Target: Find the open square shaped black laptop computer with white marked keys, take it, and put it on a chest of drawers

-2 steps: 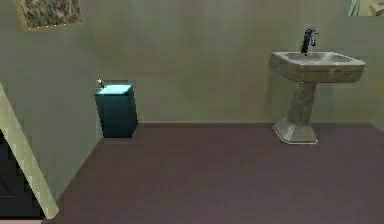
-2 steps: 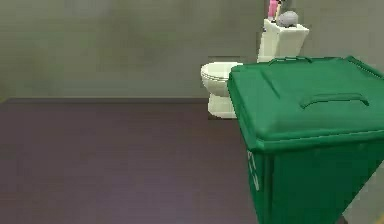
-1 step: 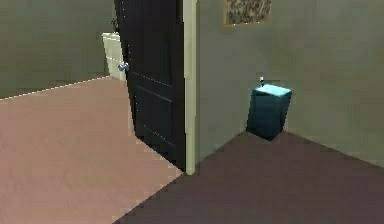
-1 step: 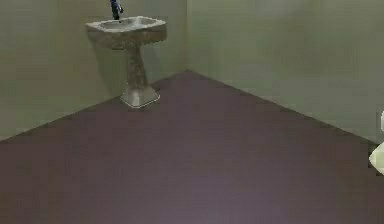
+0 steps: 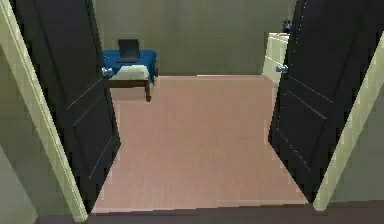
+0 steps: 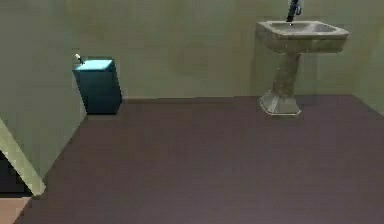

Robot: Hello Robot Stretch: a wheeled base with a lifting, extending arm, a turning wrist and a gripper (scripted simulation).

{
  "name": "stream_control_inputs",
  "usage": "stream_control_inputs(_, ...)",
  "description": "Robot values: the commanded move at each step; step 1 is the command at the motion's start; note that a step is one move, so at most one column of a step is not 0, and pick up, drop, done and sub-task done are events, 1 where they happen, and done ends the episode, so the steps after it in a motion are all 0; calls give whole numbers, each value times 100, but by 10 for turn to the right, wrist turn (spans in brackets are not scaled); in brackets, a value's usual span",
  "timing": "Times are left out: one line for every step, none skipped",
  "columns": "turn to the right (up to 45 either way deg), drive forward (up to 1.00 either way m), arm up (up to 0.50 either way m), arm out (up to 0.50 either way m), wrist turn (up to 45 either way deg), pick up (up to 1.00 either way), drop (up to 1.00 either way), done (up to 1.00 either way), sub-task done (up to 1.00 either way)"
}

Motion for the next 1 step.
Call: stream_control_inputs(0, 100, 0, 0, 0, 0, 0, 0, 0)
